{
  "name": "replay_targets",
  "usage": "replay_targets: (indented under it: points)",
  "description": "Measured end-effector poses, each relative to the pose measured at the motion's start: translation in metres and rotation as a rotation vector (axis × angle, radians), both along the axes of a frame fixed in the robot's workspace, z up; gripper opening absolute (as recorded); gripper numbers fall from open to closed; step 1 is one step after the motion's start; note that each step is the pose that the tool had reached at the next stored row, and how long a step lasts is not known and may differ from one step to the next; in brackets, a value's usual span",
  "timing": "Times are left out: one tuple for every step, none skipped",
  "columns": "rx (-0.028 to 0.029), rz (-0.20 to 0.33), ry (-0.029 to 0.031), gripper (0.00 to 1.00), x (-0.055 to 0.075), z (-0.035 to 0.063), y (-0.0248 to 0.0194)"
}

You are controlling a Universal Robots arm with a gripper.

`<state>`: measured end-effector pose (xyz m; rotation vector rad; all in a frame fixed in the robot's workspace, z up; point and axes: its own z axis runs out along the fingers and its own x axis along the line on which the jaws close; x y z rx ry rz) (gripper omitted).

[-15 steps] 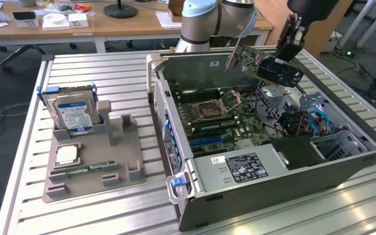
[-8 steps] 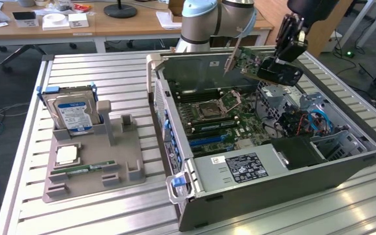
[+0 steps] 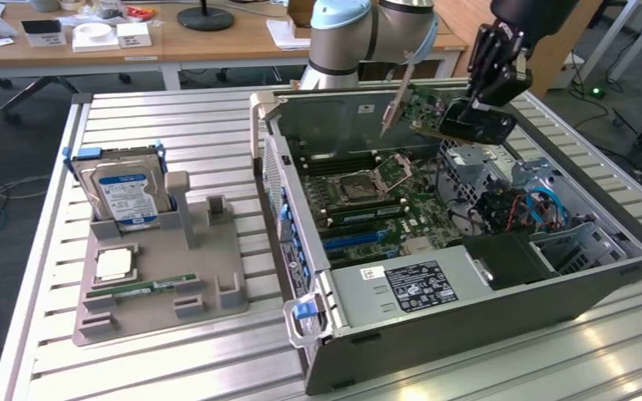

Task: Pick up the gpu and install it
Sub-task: 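Insert the gpu into the slot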

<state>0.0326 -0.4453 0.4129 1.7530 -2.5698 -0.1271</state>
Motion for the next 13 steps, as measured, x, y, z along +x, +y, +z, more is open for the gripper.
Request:
replay_targets:
  points:
    - [0.0, 0.016, 0.0, 0.27, 0.0, 0.0, 0.0]
    - [0.0, 0.033, 0.0, 0.27, 0.0, 0.0, 0.0]
    - [-0.0001, 0.049, 0.0, 0.27, 0.0, 0.0, 0.0]
    - [0.0, 0.065, 0.0, 0.27, 0.0, 0.0, 0.0]
    - [0.0, 0.081, 0.0, 0.27, 0.0, 0.0, 0.0]
    - [0.0001, 0.097, 0.0, 0.27, 0.0, -0.0001, 0.0]
    - [0.0, 0.112, 0.0, 0.27, 0.0, -0.0001, 0.0]
    - [0.0, 0.128, 0.0, 0.27, 0.0, -0.0001, 0.0]
    - [0.0, 0.144, 0.0, 0.27, 0.0, -0.0001, 0.0]
    - [0.0, 0.159, 0.0, 0.27, 0.0, -0.0002, 0.0]
    - [0.0, 0.175, 0.0, 0.27, 0.0, -0.0002, 0.0]
    - [0.0, 0.19, 0.0, 0.27, 0.0, -0.0003, 0.0]
    - [0.0, 0.206, 0.0, 0.27, 0.0, -0.0004, 0.0]
